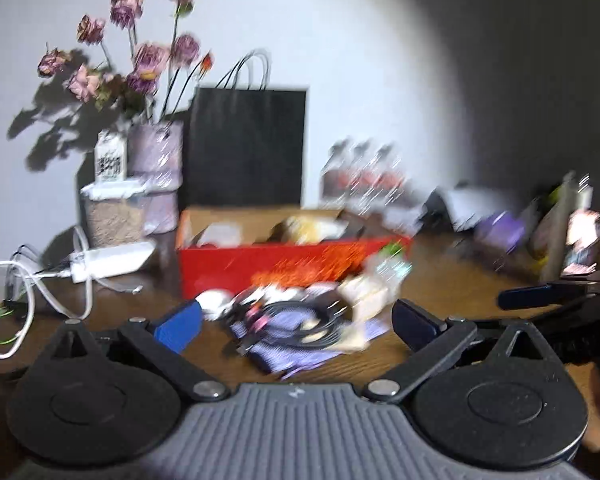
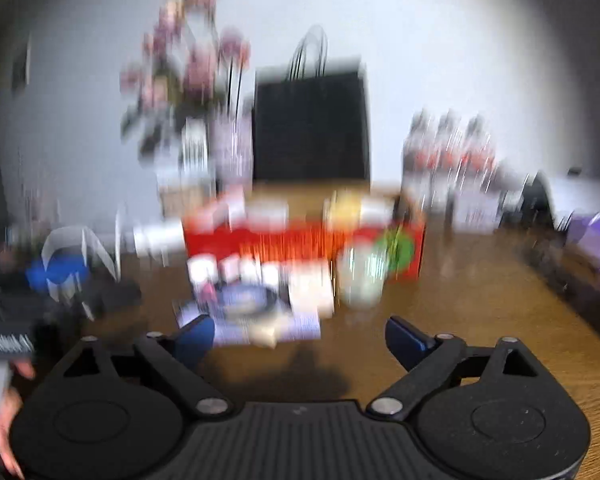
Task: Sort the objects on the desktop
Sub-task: 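Grasp the black cable with the left tool while the right tool grasps the clear plastic bag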
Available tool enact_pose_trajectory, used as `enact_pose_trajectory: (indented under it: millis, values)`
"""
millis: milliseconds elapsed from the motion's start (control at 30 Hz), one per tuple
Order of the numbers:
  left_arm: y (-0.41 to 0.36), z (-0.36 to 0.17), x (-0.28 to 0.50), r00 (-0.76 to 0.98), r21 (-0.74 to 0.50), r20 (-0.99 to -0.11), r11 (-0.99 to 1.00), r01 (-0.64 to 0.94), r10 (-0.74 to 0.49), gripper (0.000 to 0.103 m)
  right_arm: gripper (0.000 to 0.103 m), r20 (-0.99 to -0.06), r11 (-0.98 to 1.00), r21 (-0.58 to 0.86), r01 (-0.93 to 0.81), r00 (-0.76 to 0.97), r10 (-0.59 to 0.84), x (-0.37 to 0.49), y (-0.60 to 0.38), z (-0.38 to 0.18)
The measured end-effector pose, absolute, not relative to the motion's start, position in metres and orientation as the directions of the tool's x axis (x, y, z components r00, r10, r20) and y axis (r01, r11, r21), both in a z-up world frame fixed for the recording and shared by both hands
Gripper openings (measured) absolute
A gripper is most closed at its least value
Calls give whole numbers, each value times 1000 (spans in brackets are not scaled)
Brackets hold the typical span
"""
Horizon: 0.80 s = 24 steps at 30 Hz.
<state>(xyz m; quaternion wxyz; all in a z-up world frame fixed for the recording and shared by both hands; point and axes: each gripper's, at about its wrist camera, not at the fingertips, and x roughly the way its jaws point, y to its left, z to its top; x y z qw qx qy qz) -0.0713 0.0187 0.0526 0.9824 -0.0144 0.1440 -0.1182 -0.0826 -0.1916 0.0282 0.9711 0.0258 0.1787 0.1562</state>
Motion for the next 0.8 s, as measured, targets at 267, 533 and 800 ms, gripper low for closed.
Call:
enact_pose_trajectory:
  millis: [267, 533, 800]
  values:
    - [15, 51, -84, 922, -48, -340, 983, 178, -183, 103, 103, -345, 964, 46, -263, 901, 263, -107, -179, 13]
    - [10, 31, -107, 925, 17, -363, 992, 127, -113, 103, 103, -353, 957, 12, -291, 894, 277, -117, -181, -1]
    - [20, 35, -72, 912, -43, -394, 994, 104, -113, 103, 103, -362, 964, -61, -257, 906, 219, -90, -184, 3]
